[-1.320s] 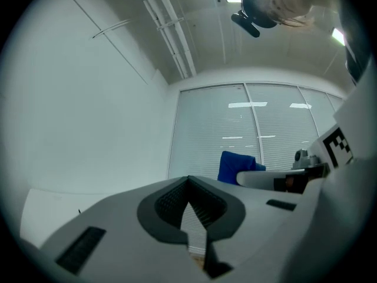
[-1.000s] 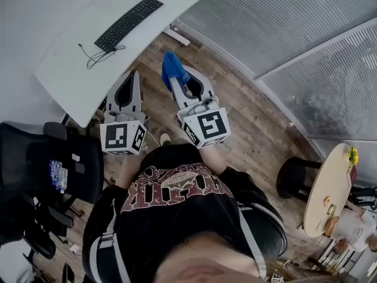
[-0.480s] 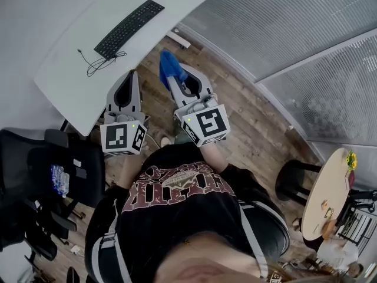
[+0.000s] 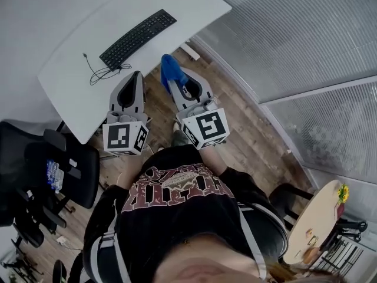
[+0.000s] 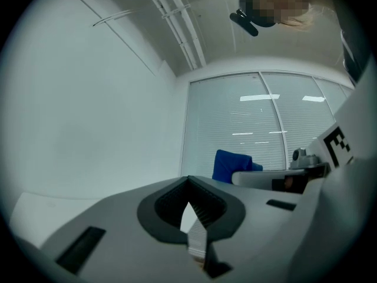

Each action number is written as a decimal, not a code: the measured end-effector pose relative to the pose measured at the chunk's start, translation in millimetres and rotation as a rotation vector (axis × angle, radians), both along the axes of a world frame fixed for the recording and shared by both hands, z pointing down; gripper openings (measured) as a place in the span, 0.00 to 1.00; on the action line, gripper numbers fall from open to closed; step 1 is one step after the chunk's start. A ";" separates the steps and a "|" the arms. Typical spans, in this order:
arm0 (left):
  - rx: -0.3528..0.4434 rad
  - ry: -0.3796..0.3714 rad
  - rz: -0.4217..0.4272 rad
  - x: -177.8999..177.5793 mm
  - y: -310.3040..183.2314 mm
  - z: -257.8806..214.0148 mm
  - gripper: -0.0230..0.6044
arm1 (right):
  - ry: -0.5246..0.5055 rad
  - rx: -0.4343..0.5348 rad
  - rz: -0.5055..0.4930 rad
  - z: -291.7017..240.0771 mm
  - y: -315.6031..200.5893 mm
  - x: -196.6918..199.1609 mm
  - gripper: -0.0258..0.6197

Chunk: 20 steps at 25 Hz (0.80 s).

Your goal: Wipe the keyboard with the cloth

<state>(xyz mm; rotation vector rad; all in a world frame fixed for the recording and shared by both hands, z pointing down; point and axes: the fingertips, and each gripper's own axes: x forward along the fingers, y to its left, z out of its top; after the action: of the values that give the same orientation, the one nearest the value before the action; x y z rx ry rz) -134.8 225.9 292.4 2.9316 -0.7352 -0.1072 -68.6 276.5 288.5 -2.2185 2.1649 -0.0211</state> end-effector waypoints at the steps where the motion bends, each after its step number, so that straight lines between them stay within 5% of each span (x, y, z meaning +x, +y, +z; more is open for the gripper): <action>1: -0.001 -0.001 -0.008 5.8 -3.1 0.3 0.08 | -0.003 0.000 -0.010 0.4 -4.0 5.5 0.14; 20: -0.016 -0.025 -0.154 71.4 -42.7 12.6 0.08 | -0.027 0.003 -0.170 11.0 -57.0 74.7 0.14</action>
<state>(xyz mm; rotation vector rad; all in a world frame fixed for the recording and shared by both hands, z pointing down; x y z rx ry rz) -63.4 183.2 305.0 2.8626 -0.9599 -0.0785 6.1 219.5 299.5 -2.0138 2.3307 -0.0527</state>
